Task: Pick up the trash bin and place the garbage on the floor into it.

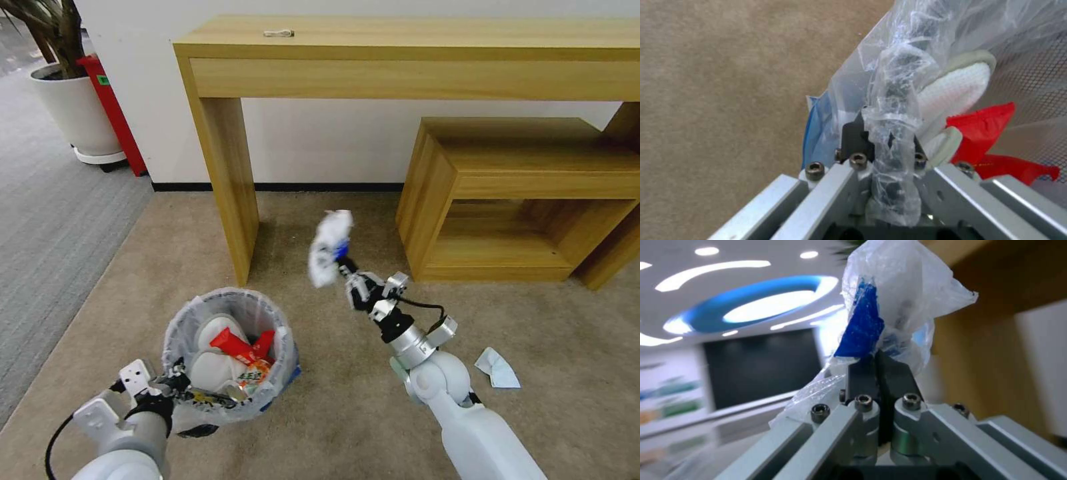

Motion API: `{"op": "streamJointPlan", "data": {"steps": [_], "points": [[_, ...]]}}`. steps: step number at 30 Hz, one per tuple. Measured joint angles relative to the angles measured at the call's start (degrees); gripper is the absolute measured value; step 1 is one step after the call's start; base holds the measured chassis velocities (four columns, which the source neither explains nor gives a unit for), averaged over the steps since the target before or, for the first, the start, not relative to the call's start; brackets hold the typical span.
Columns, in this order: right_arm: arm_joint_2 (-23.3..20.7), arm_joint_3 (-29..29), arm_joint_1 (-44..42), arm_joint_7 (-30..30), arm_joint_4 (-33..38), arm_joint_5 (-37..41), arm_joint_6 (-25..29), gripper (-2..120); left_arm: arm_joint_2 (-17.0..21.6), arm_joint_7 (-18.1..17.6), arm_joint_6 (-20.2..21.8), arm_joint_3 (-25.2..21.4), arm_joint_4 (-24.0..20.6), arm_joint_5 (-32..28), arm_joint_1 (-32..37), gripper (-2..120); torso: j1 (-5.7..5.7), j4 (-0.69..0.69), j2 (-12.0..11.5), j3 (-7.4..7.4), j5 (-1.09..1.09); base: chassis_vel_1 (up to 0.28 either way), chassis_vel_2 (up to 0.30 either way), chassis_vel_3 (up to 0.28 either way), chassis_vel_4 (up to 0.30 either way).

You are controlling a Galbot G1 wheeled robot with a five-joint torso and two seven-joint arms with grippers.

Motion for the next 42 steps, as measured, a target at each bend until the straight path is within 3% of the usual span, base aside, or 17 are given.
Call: {"op": "streamJointPlan", "data": {"steps": [5,16,22,27,29,35,38,41,42], "points": [[0.22,-2.69,0.14,-5.26,-2.12,-3.86,0.68,0,-0.55,0.08,-0.36,3.79,-0.01,1.79,0.63,0,0.00,0.00,0.00,0.00,0.00,0.000,0.000,0.000,0.000],[-0.44,-3.64,0.12,-5.65,-3.82,-8.73,0.28,0,-1.01,0.09,-0.48,7.41,-0.75,2.81,1.51,0,0.00,-0.01,0.00,0.00,-0.01,0.000,0.000,0.000,0.000],[-0.81,-3.08,-0.34,-7.48,-3.60,-9.72,0.01,27,-0.90,0.09,-0.48,7.26,-1.22,2.81,1.88,0,0.00,0.00,0.00,0.00,0.00,0.000,0.000,0.000,0.000],[-0.88,-2.91,-0.49,-8.01,-3.59,-10.02,0.01,36,-0.90,0.09,-0.48,7.11,-1.40,2.80,1.97,0,0.00,0.00,0.00,0.00,-0.01,0.000,0.000,0.000,0.000],[-1.16,-2.55,-0.83,-8.44,-3.58,-9.87,0.04,50,-0.92,0.09,-0.48,6.89,-1.59,2.75,2.09,0,0.00,0.00,0.00,0.00,-0.01,0.000,0.000,0.000,0.000],[-1.57,-1.27,-1.63,-8.58,-3.49,-9.65,0.86,69,-0.94,0.08,-0.48,6.10,-1.85,2.61,2.12,0,0.00,0.00,0.00,0.00,-0.01,0.000,0.000,0.000,0.000],[-1.48,-0.50,-2.24,-6.53,-2.98,-9.68,1.62,80,-0.97,0.05,-0.44,5.71,-1.94,2.52,1.98,0,0.00,0.00,0.00,0.00,-0.01,0.000,0.000,0.000,0.000],[-0.08,1.26,-3.72,7.86,-0.78,-11.78,2.96,94,-0.96,0.04,-0.28,4.38,-2.25,1.48,1.53,0,0.00,0.00,0.00,0.00,-0.01,0.000,0.000,0.000,0.000],[-0.08,1.26,-3.72,7.86,-0.78,-11.78,2.96,94,-0.96,0.04,-0.28,4.38,-2.25,1.48,1.53,0,0.00,0.00,0.00,0.00,-0.01,0.000,0.000,0.000,0.000]]}}
